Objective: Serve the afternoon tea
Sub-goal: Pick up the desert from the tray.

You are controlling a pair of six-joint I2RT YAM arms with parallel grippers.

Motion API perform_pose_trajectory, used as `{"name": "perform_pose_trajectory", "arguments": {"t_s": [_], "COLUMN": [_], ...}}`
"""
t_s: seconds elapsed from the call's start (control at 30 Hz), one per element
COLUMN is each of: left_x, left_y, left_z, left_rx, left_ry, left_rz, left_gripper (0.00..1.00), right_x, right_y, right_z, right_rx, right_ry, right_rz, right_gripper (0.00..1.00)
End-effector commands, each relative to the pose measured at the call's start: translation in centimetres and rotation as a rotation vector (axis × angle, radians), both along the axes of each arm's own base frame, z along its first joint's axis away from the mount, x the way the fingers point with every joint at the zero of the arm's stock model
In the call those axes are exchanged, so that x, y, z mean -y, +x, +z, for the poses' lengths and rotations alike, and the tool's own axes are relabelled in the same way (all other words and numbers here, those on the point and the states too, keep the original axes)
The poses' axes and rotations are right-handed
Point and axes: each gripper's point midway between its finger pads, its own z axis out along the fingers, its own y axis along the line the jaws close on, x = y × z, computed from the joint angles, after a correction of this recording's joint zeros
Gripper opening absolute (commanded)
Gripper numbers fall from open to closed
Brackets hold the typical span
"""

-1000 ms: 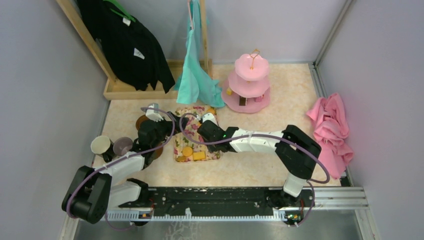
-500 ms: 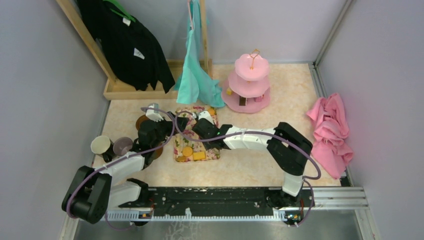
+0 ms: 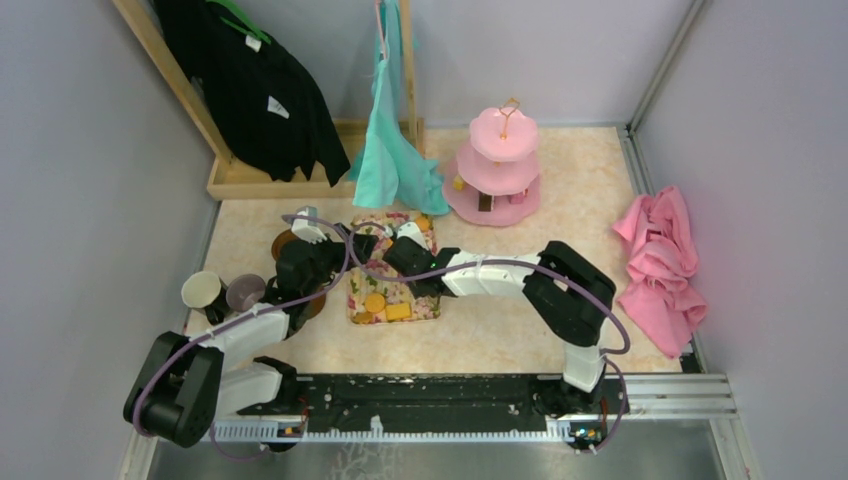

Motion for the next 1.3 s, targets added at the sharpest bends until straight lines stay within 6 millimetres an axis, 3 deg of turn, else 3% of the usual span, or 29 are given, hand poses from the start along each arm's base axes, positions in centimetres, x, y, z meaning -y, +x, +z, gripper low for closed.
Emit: {"name": "perform_pose_trajectory", "arguments": {"t_s": [0.0,0.3,0.73,1.03,1.27], "left_x": [0.2,0.0,-0.5,-0.7,-0.4], "left_y": [-0.1,0.0,-0.1,-0.3,-0.5], "left_z": [0.2,0.7,1.1,1.2,1.0], "left_rx": [0.014,0.014,-0.011,-0.020,-0.048], "left_ry": [-0.005,-0.002,-0.011,-0.005,-0.012], "left_rz": [-0.007,0.003,0.039,0.044,0.030], "left_gripper": [0.96,0.96,0.96,0.96,0.96], "right_x": [-1.4,-0.4,1.4,3.0,6.2], "right_y": [1.9,1.4,0.2,-0.8,-1.8], "right_z": [2.7,4.6,6.9,9.4,12.8], "right_rx": [0.076,0.104,0.129,0.169,0.238], "right_ry": [0.070,0.094,0.122,0.144,0.168], "right_rz": [-0.023,-0.015,-0.013,-0.035,-0.105], "right_gripper": [0.27,0.12,0.00,0.00,0.00]}}
